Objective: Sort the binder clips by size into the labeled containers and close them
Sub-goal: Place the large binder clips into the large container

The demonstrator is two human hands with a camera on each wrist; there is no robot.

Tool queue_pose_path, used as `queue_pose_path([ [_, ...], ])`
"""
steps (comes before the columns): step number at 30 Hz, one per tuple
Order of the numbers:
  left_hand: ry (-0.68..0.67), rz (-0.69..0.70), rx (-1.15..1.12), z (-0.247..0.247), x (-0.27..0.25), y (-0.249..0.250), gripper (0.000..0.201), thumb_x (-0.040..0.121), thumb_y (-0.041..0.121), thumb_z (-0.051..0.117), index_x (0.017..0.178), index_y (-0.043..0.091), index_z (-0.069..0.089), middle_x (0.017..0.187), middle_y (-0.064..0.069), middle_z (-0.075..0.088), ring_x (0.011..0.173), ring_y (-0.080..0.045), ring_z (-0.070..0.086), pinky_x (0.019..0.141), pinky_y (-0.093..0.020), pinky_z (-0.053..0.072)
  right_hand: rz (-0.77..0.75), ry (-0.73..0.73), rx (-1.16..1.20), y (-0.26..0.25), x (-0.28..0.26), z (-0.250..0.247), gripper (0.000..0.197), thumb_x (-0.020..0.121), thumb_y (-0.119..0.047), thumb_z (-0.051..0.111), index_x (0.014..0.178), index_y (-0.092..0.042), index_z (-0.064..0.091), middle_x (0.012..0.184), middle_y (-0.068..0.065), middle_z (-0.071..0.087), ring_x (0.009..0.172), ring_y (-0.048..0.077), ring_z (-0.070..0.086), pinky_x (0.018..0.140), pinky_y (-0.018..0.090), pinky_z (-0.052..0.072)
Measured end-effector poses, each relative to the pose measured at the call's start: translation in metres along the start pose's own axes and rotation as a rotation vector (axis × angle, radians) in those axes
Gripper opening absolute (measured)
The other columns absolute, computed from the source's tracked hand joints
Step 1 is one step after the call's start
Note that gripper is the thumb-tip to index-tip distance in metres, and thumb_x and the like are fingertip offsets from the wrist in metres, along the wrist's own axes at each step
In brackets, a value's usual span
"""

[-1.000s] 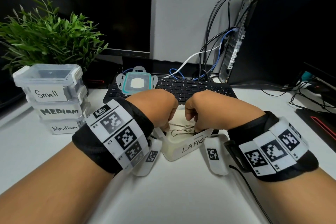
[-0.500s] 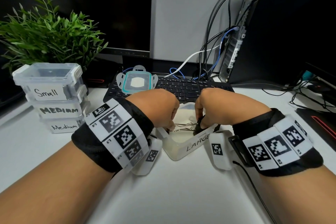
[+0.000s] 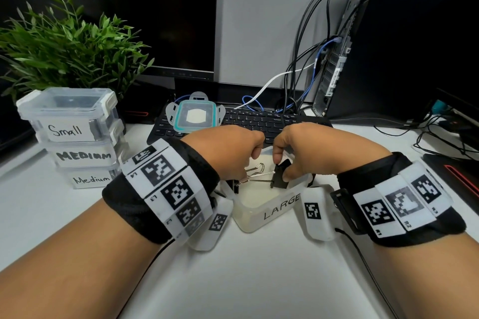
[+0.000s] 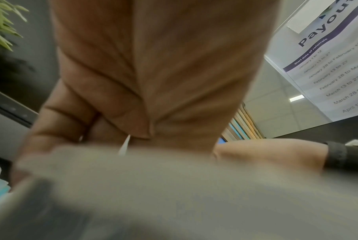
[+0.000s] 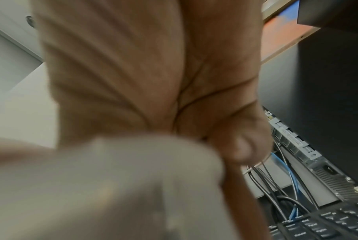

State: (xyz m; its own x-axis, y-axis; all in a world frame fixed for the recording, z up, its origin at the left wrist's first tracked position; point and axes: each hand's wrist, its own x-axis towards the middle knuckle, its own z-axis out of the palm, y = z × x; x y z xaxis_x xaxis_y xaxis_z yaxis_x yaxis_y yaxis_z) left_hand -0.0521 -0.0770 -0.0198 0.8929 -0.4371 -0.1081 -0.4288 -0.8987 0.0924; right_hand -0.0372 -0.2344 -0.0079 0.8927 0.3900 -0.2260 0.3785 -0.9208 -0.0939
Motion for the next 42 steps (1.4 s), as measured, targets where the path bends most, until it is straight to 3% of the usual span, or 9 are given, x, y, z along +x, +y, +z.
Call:
queue_pose_path([
  [4, -0.023, 0.003, 0.008, 0.001, 0.001, -0.001, 0.029, 0.083, 0.021, 0.068, 0.102, 0.024, 0.046, 0.106, 0.007, 0.061, 0.093, -0.014, 0.053, 0.074, -0.026, 0.042, -0.002, -0.005, 0.016, 0.005, -0.002, -0.004, 0.026, 0.079, -0.016, 0.073, 0.096, -0.030, 0.060, 0.076, -0.013, 0.045, 0.065, 0.004, 0.046, 0.052, 0.018, 0.032],
  [12, 0.001, -0.014, -0.015, 0.000, -0.001, -0.003, 0.037, 0.081, 0.014, 0.069, 0.108, 0.023, 0.046, 0.109, 0.008, 0.062, 0.094, -0.015, 0.054, 0.076, -0.029, 0.045, -0.033, -0.016, 0.120, 0.008, -0.002, -0.001, 0.021, 0.074, -0.014, 0.077, 0.082, -0.021, 0.059, 0.075, 0.000, 0.061, 0.052, 0.014, 0.059, 0.057, 0.027, 0.053],
  [18, -0.089, -0.030, 0.048, -0.007, -0.004, -0.005, 0.079, 0.084, 0.011, 0.067, 0.146, 0.031, 0.022, 0.112, 0.011, 0.065, 0.083, -0.008, 0.045, 0.072, -0.024, 0.037, -0.069, -0.044, 0.228, 0.001, -0.004, 0.000, 0.020, 0.076, -0.018, 0.078, 0.085, -0.017, 0.060, 0.069, 0.003, 0.065, 0.048, 0.011, 0.060, 0.050, 0.021, 0.051],
  [22, -0.136, -0.027, 0.144, -0.009, -0.011, -0.007, 0.069, 0.089, 0.011, 0.060, 0.144, 0.035, 0.028, 0.119, 0.015, 0.062, 0.102, -0.010, 0.054, 0.082, -0.029, 0.047, -0.077, -0.109, 0.254, -0.009, -0.004, 0.005, 0.020, 0.079, -0.020, 0.075, 0.082, -0.016, 0.056, 0.060, 0.003, 0.064, 0.043, 0.010, 0.057, 0.051, 0.024, 0.050],
  [25, -0.125, -0.024, 0.205, -0.009, -0.018, -0.007, 0.066, 0.089, 0.018, 0.061, 0.144, 0.034, 0.029, 0.123, 0.013, 0.060, 0.114, -0.012, 0.053, 0.082, -0.027, 0.043, -0.115, -0.120, 0.233, -0.013, -0.007, 0.004, 0.020, 0.079, -0.023, 0.075, 0.081, -0.016, 0.056, 0.059, 0.003, 0.065, 0.046, 0.013, 0.056, 0.053, 0.025, 0.050],
  [29, -0.120, -0.019, 0.196, -0.009, -0.025, -0.004, 0.061, 0.089, 0.031, 0.061, 0.142, 0.030, 0.033, 0.121, 0.005, 0.060, 0.106, -0.014, 0.055, 0.074, -0.024, 0.038, -0.146, -0.092, 0.150, -0.020, -0.010, 0.005, 0.022, 0.079, -0.027, 0.075, 0.092, -0.016, 0.060, 0.072, 0.003, 0.064, 0.055, 0.015, 0.057, 0.049, 0.023, 0.048],
  [32, -0.119, -0.027, 0.190, -0.008, -0.027, -0.002, 0.058, 0.088, 0.033, 0.062, 0.140, 0.030, 0.036, 0.118, 0.001, 0.061, 0.093, -0.012, 0.053, 0.072, -0.025, 0.037, -0.185, -0.029, 0.082, -0.024, -0.009, 0.006, 0.023, 0.076, -0.027, 0.077, 0.092, -0.018, 0.063, 0.082, -0.003, 0.059, 0.067, 0.015, 0.057, 0.060, 0.027, 0.048],
  [36, -0.126, -0.032, 0.188, -0.007, -0.030, -0.001, 0.065, 0.084, 0.032, 0.067, 0.140, 0.031, 0.035, 0.119, 0.003, 0.061, 0.101, -0.016, 0.057, 0.076, -0.024, 0.041, -0.220, 0.040, 0.067, -0.023, -0.007, 0.007, 0.021, 0.073, -0.025, 0.079, 0.084, -0.022, 0.061, 0.077, -0.009, 0.052, 0.075, 0.014, 0.051, 0.066, 0.027, 0.043],
  [42, -0.065, -0.051, 0.133, 0.007, -0.032, 0.004, 0.063, 0.083, 0.023, 0.068, 0.138, 0.029, 0.036, 0.078, 0.014, 0.046, 0.079, -0.008, 0.044, 0.064, -0.021, 0.033, -0.268, 0.089, 0.116, -0.023, -0.006, 0.009, 0.020, 0.071, -0.020, 0.080, 0.068, -0.022, 0.060, 0.070, -0.009, 0.058, 0.066, 0.008, 0.051, 0.061, 0.022, 0.043],
])
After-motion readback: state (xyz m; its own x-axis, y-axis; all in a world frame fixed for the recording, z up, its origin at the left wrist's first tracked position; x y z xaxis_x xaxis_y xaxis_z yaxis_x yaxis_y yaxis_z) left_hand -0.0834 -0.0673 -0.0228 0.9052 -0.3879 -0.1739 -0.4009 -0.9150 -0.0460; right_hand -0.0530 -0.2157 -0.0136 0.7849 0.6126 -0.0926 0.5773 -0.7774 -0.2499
